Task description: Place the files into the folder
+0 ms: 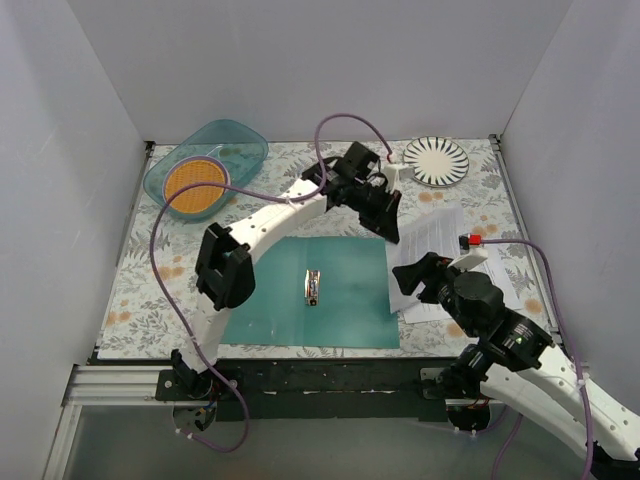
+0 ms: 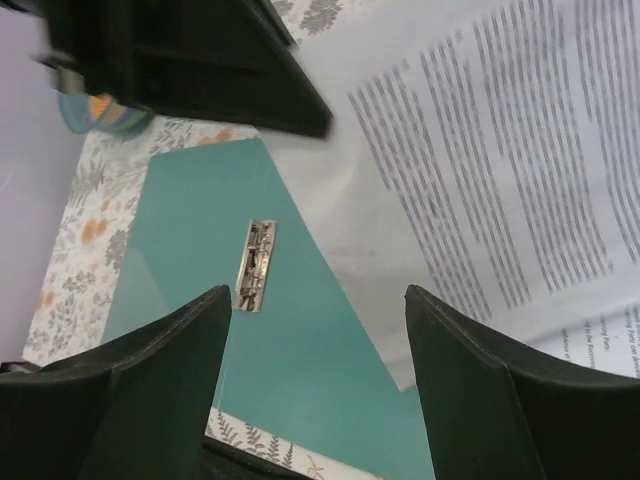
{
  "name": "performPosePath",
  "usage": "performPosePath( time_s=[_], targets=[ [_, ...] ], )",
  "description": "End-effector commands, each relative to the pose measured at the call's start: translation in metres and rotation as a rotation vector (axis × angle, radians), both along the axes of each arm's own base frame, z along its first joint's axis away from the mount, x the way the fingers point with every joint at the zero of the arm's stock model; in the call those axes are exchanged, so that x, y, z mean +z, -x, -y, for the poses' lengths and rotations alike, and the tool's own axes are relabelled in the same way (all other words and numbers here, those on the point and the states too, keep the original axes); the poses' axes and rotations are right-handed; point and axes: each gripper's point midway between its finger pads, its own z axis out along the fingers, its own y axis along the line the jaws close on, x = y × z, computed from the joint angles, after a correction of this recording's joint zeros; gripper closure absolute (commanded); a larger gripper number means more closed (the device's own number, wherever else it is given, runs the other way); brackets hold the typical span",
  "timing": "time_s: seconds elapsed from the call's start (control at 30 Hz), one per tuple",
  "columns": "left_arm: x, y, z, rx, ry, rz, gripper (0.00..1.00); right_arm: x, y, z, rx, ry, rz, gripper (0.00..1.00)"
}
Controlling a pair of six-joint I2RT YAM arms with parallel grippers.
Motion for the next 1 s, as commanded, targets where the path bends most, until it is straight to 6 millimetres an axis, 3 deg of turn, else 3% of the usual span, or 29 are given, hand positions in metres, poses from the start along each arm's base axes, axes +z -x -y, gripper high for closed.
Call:
performPosePath(
  time_s=[0.0,0.13,0.23,0.3,0.33,0.37,0.43,0.47,0.5,0.53,0.6,0.67,0.7,0.77,0.9,0.97],
  targets=[
    [0.145,0.008,-0.04,0.018,0.188,0.249,1.0,0.026,0.002,-0.021,0.123,-0.053,0.109,0.21],
    [0.192,0.012,-0.076,0.06,0.253,0.325,1.0,0.045,0.004,-0.038,0.197,-0.127,0.173,0.21],
    [0.226,0.02,-0.111,0.113,0.343,0.39,1.0,0.042,0.004,-0.049,0.234,-0.142,0.181,0.18],
    [0.222,0.025,-0.126,0.138,0.363,0.398,1.0,0.041,0.001,-0.058,0.249,-0.185,0.189,0.13],
    [0.233,0.034,-0.135,0.143,0.375,0.418,1.0,0.041,0.0,-0.066,0.271,-0.211,0.185,0.12],
    [0.232,0.036,-0.138,0.152,0.362,0.409,1.0,0.059,-0.003,-0.073,0.277,-0.293,0.231,0.11],
    [0.227,0.043,-0.15,0.178,0.346,0.399,1.0,0.058,-0.004,-0.084,0.312,-0.359,0.244,0.08],
    [0.228,0.045,-0.154,0.191,0.347,0.411,1.0,0.083,-0.007,-0.084,0.312,-0.446,0.321,0.07],
    [0.228,0.042,-0.159,0.229,0.338,0.431,1.0,0.089,-0.008,-0.086,0.321,-0.5,0.333,0.06],
    [0.23,0.043,-0.163,0.246,0.339,0.442,1.0,0.08,-0.006,-0.092,0.362,-0.517,0.311,0.06],
    [0.242,0.046,-0.173,0.275,0.349,0.489,1.0,0.103,-0.01,-0.087,0.385,-0.639,0.365,0.05],
    [0.252,0.05,-0.178,0.283,0.351,0.508,1.0,0.097,-0.016,-0.087,0.419,-0.694,0.353,0.05],
    [0.253,0.051,-0.18,0.286,0.346,0.509,1.0,0.121,-0.009,-0.08,0.453,-0.781,0.441,0.05],
    [0.256,0.052,-0.183,0.293,0.334,0.516,1.0,0.104,-0.017,-0.08,0.457,-0.881,0.336,0.05],
    [0.26,0.049,-0.186,0.314,0.33,0.531,1.0,0.117,-0.018,-0.082,0.529,-1.055,0.341,0.01],
    [0.261,0.049,-0.185,0.313,0.331,0.532,1.0,0.11,-0.023,-0.089,0.56,-1.112,0.286,0.01]
  ],
)
